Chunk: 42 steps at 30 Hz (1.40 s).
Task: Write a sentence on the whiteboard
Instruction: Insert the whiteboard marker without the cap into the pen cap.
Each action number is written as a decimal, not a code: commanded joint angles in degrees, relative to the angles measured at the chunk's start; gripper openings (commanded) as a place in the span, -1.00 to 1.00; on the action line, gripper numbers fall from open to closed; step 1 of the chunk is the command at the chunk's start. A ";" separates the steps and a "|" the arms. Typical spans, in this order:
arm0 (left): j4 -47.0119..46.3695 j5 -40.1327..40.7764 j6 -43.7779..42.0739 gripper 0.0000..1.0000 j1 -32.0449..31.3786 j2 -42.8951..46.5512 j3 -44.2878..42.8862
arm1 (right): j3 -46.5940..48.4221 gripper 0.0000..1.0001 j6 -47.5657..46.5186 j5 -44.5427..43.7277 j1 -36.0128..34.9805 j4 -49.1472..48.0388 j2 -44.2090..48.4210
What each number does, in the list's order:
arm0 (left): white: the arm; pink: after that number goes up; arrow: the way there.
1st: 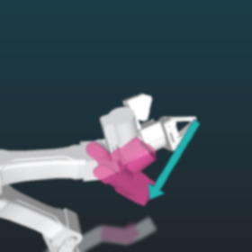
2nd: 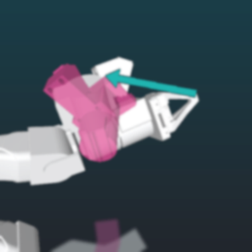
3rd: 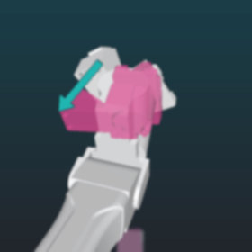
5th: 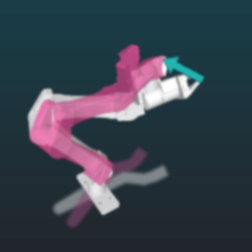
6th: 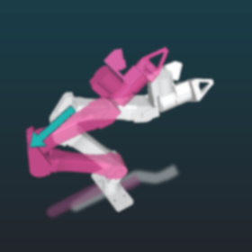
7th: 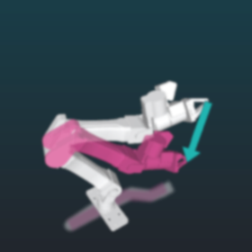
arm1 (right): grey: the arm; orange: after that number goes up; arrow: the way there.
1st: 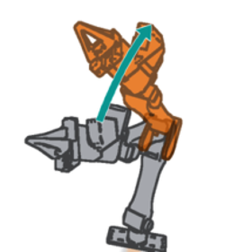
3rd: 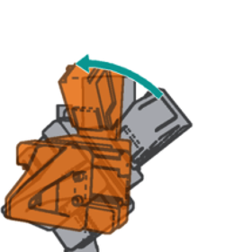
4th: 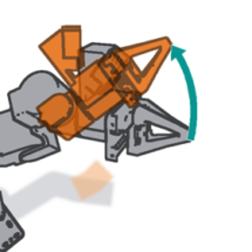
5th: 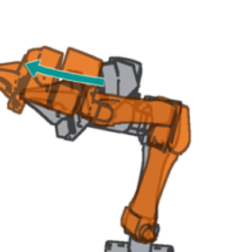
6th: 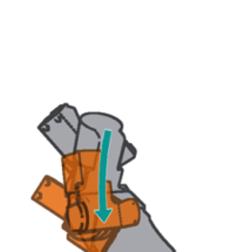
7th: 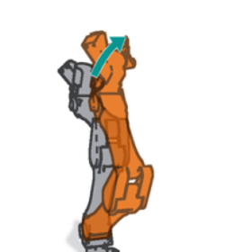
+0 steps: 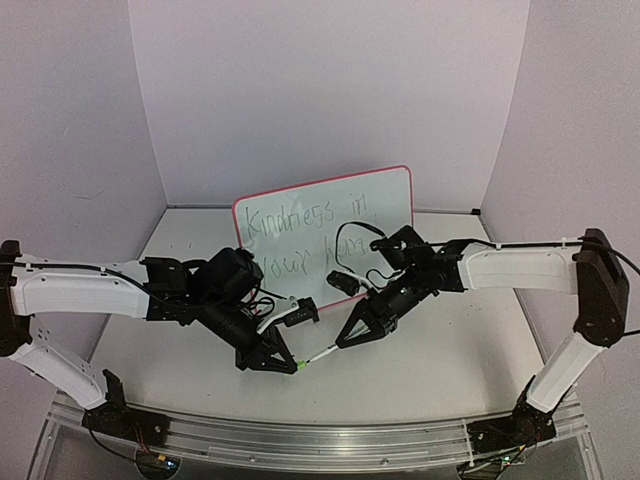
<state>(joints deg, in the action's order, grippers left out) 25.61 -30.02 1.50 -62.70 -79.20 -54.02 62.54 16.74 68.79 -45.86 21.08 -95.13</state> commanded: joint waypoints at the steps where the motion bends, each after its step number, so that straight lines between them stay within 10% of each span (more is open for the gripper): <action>1: 0.01 -0.78 -0.44 -1.00 -0.23 -0.09 -2.67 | 2.43 -1.00 -1.18 1.58 -0.63 -0.08 -1.32; 42: -13.22 2.90 4.83 -1.00 -0.23 -0.69 -4.61 | 4.53 -1.00 -1.59 -1.04 -5.35 -0.86 -3.36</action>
<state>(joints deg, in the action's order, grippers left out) 22.12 -29.28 6.11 -63.02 -79.54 -54.41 65.65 16.34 68.06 -48.93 20.66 -98.26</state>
